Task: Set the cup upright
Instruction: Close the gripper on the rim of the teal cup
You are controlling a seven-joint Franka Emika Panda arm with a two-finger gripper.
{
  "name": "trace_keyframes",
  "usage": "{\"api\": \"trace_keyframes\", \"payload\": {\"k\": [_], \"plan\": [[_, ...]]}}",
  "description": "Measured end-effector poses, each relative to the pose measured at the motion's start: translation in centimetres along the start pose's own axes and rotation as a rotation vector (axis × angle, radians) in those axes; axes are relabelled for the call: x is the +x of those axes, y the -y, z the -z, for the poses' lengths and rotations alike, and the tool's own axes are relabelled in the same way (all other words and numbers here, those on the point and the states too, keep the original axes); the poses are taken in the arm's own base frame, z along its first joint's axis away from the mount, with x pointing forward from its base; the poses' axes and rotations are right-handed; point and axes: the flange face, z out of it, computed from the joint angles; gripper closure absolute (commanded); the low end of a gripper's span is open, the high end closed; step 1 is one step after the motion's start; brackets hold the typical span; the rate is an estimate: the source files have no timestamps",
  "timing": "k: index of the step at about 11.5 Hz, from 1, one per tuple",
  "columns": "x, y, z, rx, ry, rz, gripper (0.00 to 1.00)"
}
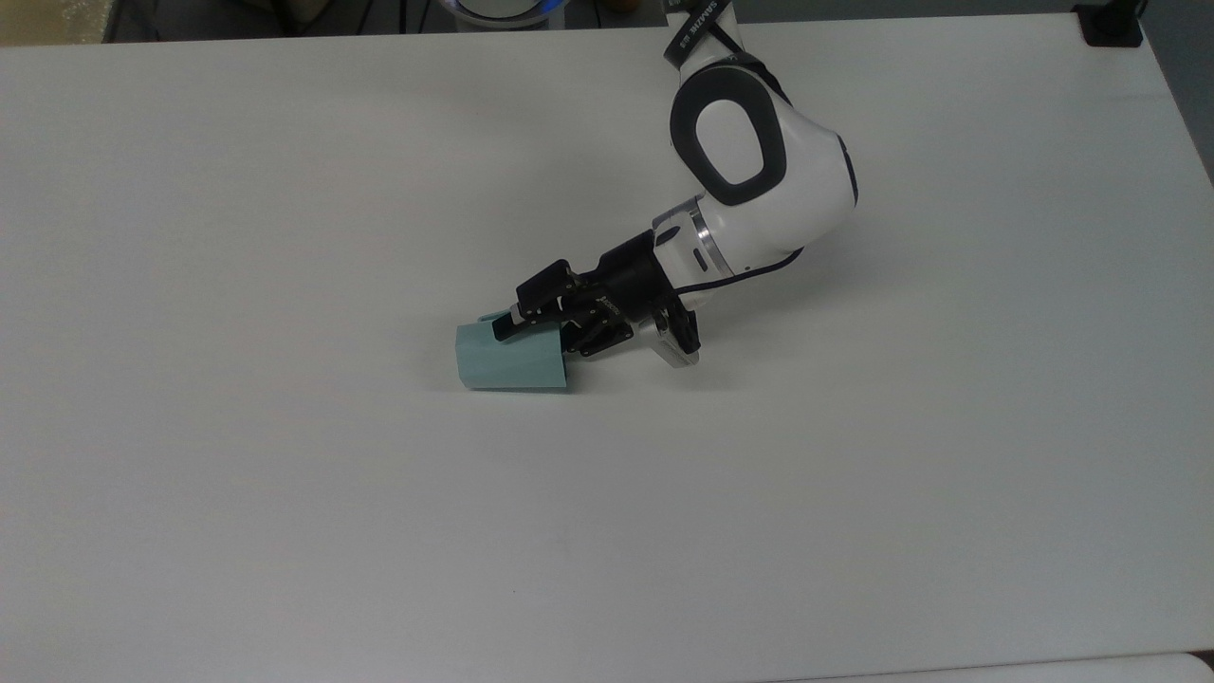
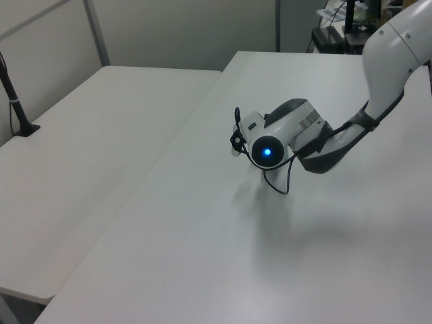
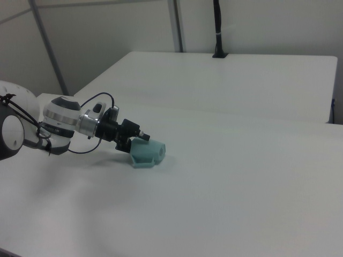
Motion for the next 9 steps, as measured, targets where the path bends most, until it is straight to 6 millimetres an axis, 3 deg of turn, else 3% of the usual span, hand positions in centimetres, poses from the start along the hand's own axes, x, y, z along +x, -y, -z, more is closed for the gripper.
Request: {"api": "trace_keyframes", "payload": {"k": [1,2,3,9], "plan": [[0.06,0.01,-0.08,0.003,-0.004,-0.001,0.52],[0.1,0.01,-0.09,0.003,-0.008,-0.001,0.72],[0.11,0.02,-0.08,0.003,-0.009,-0.001,1.0],[0.43,-0.91,-0.13,-0.036,-0.035,0.004,1.0]]}}
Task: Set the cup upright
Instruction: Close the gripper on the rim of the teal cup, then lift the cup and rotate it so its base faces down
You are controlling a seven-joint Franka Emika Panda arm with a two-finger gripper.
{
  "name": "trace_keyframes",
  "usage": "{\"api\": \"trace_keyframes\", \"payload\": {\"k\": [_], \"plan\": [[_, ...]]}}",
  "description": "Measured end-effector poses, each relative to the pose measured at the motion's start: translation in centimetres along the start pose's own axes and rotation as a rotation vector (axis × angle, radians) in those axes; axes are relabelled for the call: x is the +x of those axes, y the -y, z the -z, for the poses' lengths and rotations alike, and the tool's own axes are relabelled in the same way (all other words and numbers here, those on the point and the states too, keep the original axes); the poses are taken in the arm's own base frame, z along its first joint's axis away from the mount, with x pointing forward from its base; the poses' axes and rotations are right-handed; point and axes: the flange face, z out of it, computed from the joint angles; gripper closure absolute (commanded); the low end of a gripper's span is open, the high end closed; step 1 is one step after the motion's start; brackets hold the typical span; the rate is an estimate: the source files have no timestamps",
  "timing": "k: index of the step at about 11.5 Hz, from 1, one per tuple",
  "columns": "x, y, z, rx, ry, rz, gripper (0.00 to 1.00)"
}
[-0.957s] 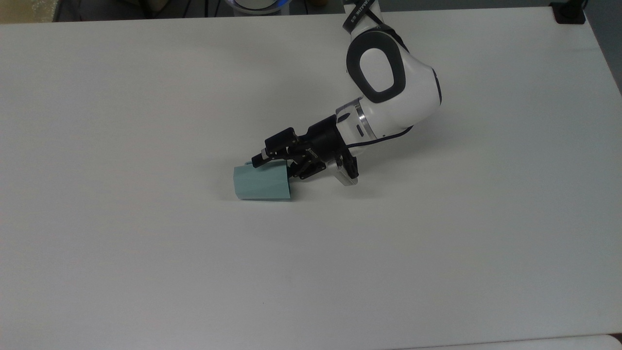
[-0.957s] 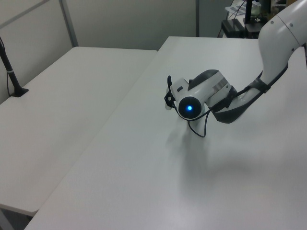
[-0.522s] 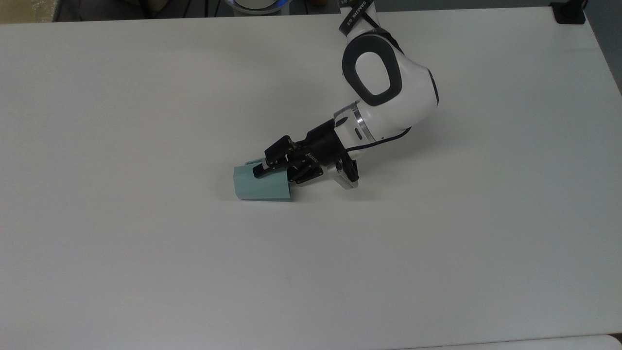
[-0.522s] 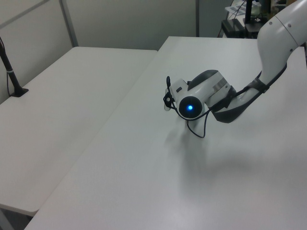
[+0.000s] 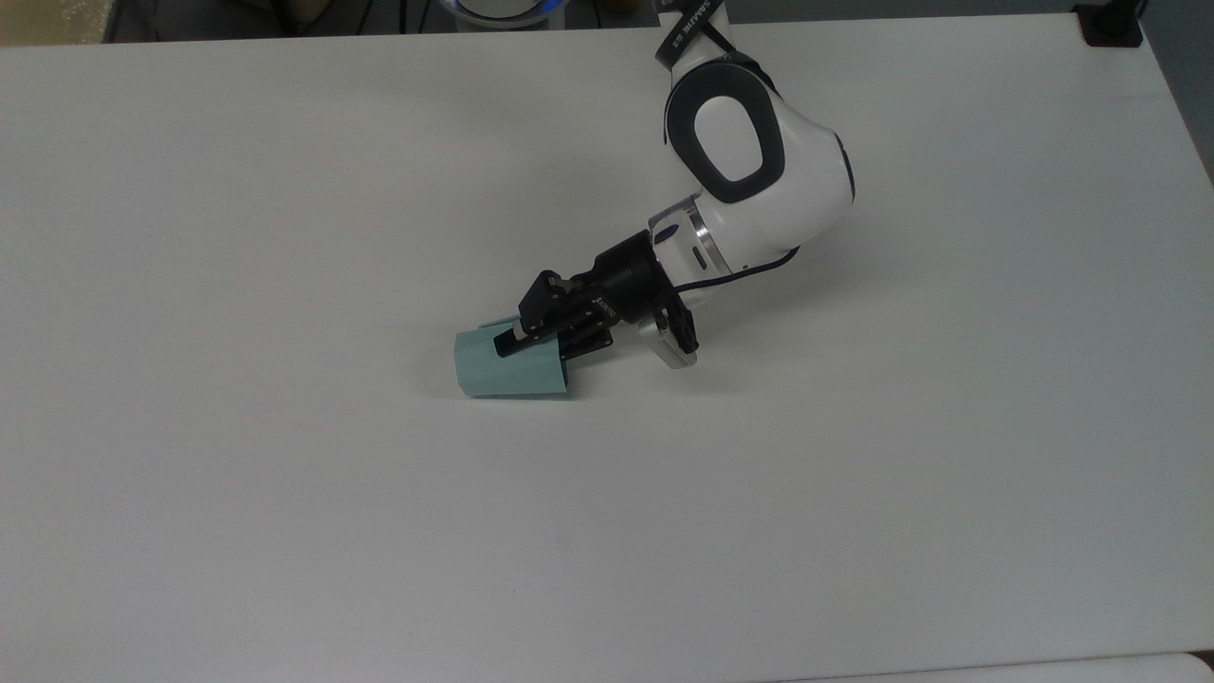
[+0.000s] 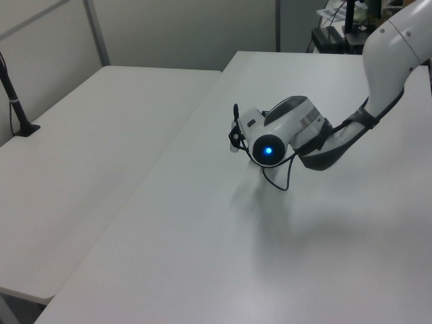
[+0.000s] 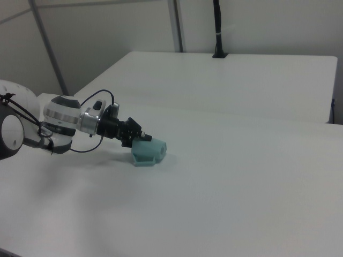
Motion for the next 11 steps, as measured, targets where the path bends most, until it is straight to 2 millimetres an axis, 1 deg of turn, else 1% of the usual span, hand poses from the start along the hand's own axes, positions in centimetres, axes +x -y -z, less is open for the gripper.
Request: {"api": "trace_keyframes", "payload": {"k": [3,4,5,6,8,9,10,11], "plan": [[0.0,-0.1,-0.1,0.0,0.002,-0.002,1.0],[0.0,-0.7,-0.2,0.007,0.016,-0.023,1.0],[0.1,-1.8,-0.4,0.043,0.046,-0.063,1.0],[0.3,-3.8,-0.2,0.084,0.074,-0.109,1.0],[0.6,-9.7,0.6,0.19,0.13,-0.235,1.0],[0.7,-14.2,0.5,0.273,0.155,-0.329,1.0],[0.3,-16.9,-0.1,0.329,0.173,-0.388,1.0],[-0.7,-18.9,-1.0,0.393,0.202,-0.441,1.0]]}}
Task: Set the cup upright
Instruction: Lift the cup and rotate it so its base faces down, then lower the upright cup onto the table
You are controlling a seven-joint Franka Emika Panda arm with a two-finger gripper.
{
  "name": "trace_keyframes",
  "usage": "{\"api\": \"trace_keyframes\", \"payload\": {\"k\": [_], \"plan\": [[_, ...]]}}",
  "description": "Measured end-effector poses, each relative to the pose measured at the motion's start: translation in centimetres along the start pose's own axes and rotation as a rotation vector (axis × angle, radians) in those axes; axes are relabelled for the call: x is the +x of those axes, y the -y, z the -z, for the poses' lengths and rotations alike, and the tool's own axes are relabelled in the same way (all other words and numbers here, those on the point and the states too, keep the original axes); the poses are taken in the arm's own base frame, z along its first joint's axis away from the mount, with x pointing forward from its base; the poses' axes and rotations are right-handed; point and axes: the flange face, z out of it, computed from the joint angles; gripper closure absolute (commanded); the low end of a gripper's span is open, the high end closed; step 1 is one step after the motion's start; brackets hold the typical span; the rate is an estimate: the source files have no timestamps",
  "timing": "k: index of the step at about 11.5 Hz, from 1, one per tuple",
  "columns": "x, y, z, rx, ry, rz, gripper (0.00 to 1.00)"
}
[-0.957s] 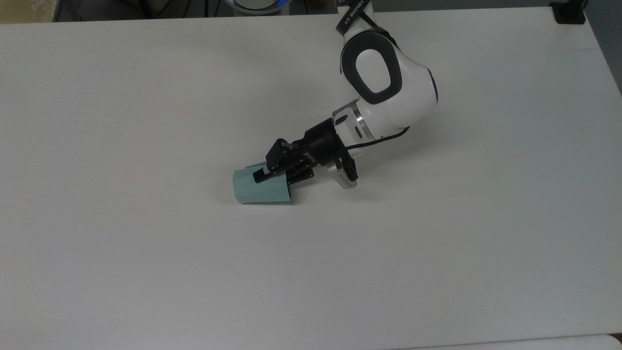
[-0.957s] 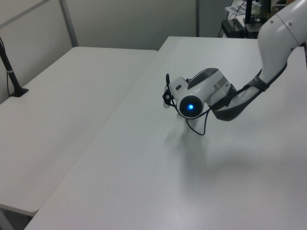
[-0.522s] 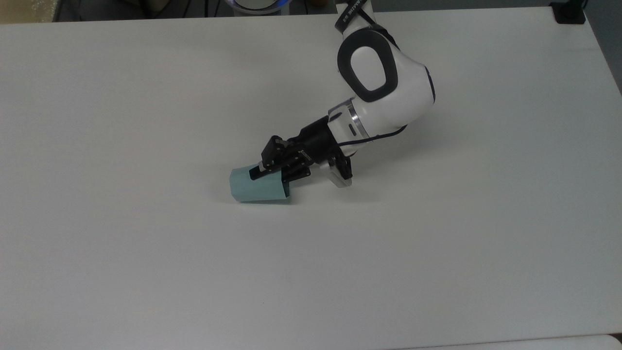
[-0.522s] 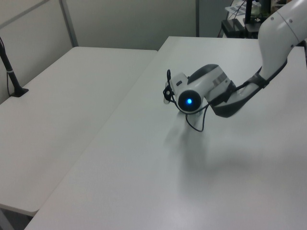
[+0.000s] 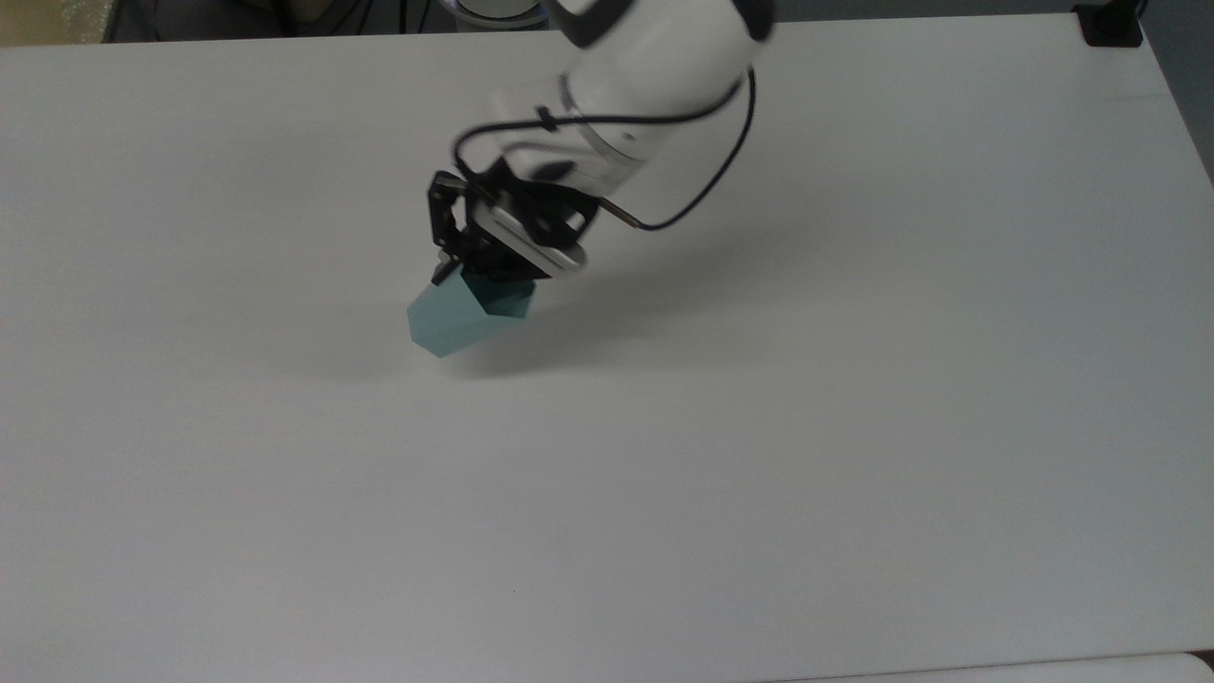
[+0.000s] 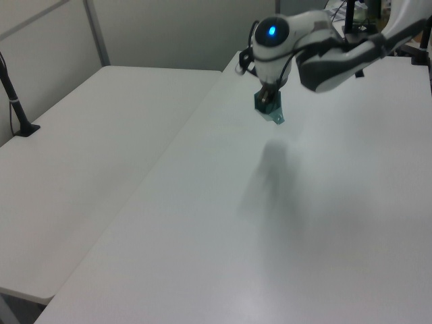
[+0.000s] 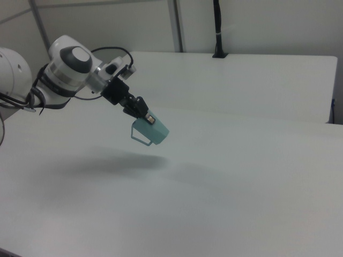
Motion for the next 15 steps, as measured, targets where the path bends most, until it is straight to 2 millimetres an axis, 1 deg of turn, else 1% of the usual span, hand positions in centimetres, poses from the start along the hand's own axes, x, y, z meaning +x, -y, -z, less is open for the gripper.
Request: {"api": "trace_keyframes", "payload": {"k": [1,2,3,5,6,7,8,9,10,11,13,15], "plan": [[-0.4,-2.0,-0.3,0.065,0.036,-0.048,1.0],[-1.2,-3.8,-0.6,0.128,0.067,-0.075,1.0],[-2.4,-5.5,-0.7,0.196,0.108,-0.082,1.0],[-4.4,-7.7,-0.4,0.298,0.166,-0.065,1.0],[-5.8,-10.0,-0.2,0.361,0.202,-0.056,1.0],[-6.9,-12.1,-0.5,0.411,0.231,-0.053,1.0],[-7.8,-13.9,-1.6,0.457,0.254,-0.062,1.0],[-8.6,-15.0,-3.3,0.493,0.264,-0.083,1.0],[-9.4,-15.4,-5.6,0.523,0.26,-0.111,1.0],[-10.3,-15.3,-7.6,0.544,0.257,-0.139,1.0],[-11.6,-14.7,-9.6,0.562,0.267,-0.163,1.0],[-12.3,-14.3,-10.5,0.593,0.297,-0.184,1.0]]}}
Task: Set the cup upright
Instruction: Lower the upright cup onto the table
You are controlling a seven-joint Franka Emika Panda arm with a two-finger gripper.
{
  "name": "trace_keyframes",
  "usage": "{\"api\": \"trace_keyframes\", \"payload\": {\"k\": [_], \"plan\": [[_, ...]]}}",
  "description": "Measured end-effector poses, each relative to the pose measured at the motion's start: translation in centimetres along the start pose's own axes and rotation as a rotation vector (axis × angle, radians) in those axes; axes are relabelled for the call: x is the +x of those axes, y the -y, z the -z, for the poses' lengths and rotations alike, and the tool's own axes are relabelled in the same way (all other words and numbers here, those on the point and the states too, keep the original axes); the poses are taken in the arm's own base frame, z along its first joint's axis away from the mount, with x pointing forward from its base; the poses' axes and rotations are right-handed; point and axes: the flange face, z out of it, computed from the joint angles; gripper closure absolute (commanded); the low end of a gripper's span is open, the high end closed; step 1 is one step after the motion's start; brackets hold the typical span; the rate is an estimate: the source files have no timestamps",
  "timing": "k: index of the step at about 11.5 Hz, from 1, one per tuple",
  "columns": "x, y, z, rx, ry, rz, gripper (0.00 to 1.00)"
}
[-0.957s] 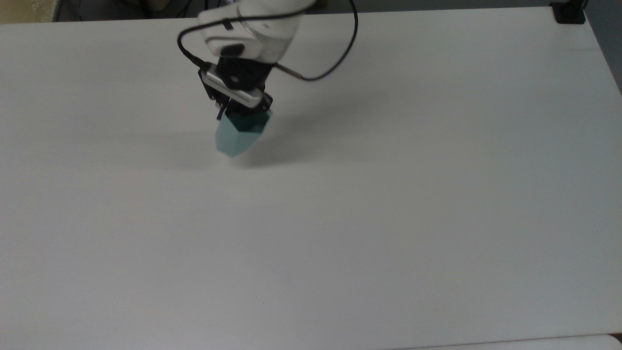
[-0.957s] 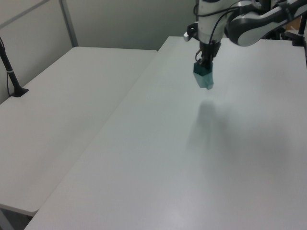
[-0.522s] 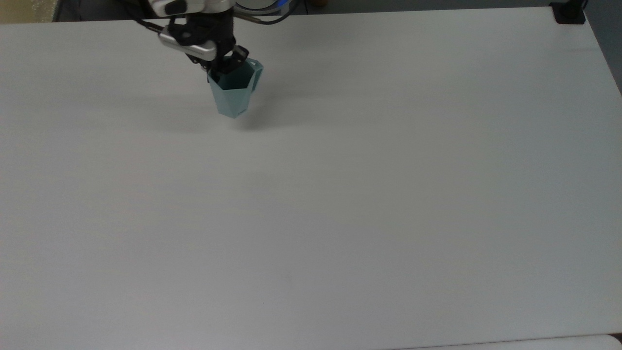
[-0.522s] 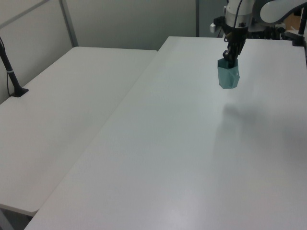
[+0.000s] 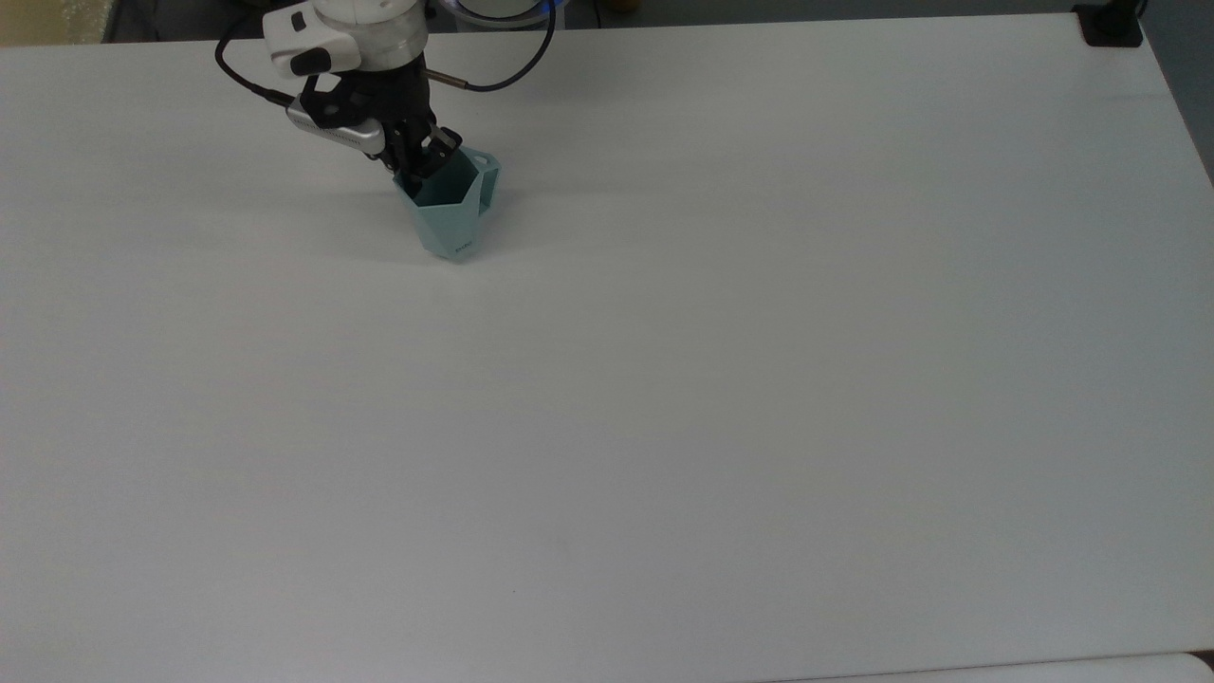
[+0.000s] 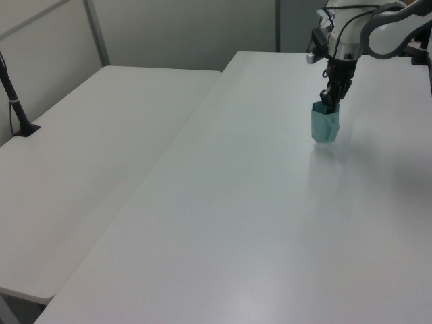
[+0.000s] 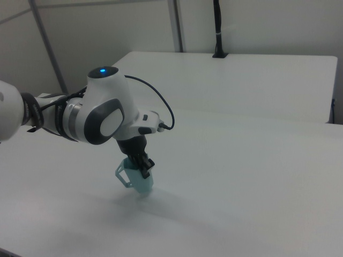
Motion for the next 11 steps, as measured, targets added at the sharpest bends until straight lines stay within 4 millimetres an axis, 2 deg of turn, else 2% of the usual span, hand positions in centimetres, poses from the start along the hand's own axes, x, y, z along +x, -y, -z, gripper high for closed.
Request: {"api": "trace_keyframes", "payload": {"k": [8,9,10,11], "plan": [[0.0,0.5,-2.0,0.035,0.036,-0.022,1.0],[0.0,0.5,-2.1,0.034,0.038,-0.022,0.7],[0.0,0.5,-2.2,0.033,0.039,-0.022,0.47],[0.1,0.5,-2.2,0.042,0.04,-0.032,0.3]]}}
